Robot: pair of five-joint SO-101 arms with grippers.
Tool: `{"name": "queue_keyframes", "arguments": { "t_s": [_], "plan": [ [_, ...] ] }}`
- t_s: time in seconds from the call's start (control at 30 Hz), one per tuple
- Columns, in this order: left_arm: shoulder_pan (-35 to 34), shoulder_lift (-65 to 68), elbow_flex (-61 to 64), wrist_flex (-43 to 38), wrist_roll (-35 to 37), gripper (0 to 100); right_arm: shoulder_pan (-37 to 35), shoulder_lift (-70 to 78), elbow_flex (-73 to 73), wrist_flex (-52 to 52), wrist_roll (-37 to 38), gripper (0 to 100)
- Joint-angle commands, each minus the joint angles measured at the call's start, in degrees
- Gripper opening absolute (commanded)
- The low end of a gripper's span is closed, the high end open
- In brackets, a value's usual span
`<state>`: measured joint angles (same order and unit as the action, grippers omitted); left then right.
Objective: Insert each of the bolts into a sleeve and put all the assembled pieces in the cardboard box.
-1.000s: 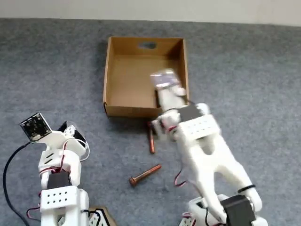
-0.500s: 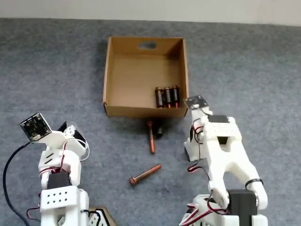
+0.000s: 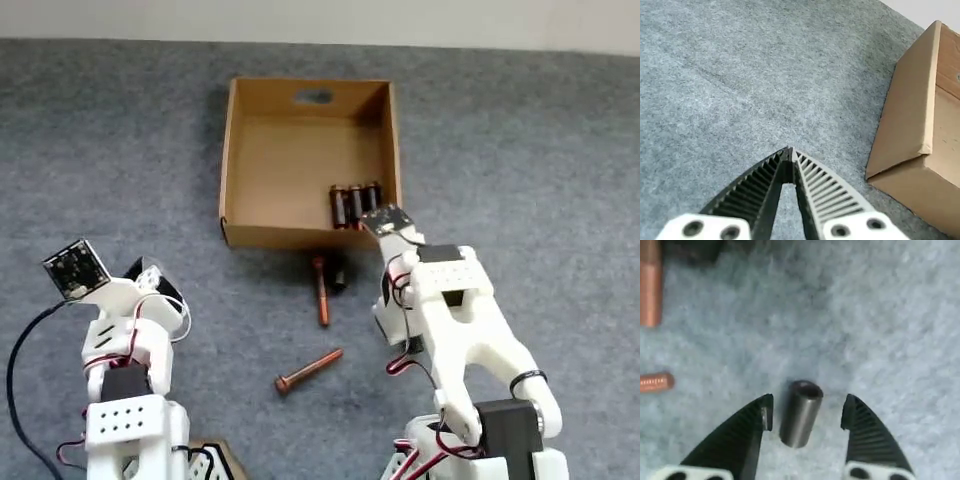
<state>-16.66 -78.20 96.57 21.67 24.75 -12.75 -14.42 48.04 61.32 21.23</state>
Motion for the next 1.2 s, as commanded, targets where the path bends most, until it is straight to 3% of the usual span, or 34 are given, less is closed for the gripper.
{"name": "queue_keyframes", "arguments": {
  "t_s": [0.0, 0.2, 0.4, 0.5, 0.6, 0.8, 0.9, 1.0, 1.17],
  "plan": [
    [1.01, -0.66, -0.40, -1.05, 0.35, 2, -0.48, 0.13, 0.13, -1.36, 0.53, 20.9],
    [1.01, -0.66, -0.40, -1.05, 0.35, 2, -0.48, 0.22, 1.89, -1.45, 0.53, 20.0],
    [0.92, -0.66, -0.40, -1.05, 0.35, 2, -0.48, -0.04, 5.14, -1.45, 0.53, 10.6],
    [0.92, -0.66, -0.40, -1.05, 0.35, 2, -0.48, -0.48, 4.79, -1.54, 0.26, 1.4],
    [0.92, -0.66, -0.40, -1.05, 0.35, 2, -0.31, -0.66, 2.24, -0.92, 0.18, 0.6],
    [1.01, -0.66, -0.40, -1.05, 0.00, 2, 4.18, -11.47, -8.04, 10.07, 0.09, 0.5],
    [1.19, -0.66, -0.57, -0.79, -7.56, 2, 5.23, -22.11, -8.66, 11.38, 0.00, 0.5],
    [2.07, -0.66, -2.24, 0.00, -14.68, 2, 5.32, -31.69, -3.82, 8.75, -5.54, 0.5],
    [5.49, -0.66, -11.74, 14.68, -19.34, 3, 5.32, -43.47, 9.27, -3.65, -16.70, 0.5]
  ]
}}
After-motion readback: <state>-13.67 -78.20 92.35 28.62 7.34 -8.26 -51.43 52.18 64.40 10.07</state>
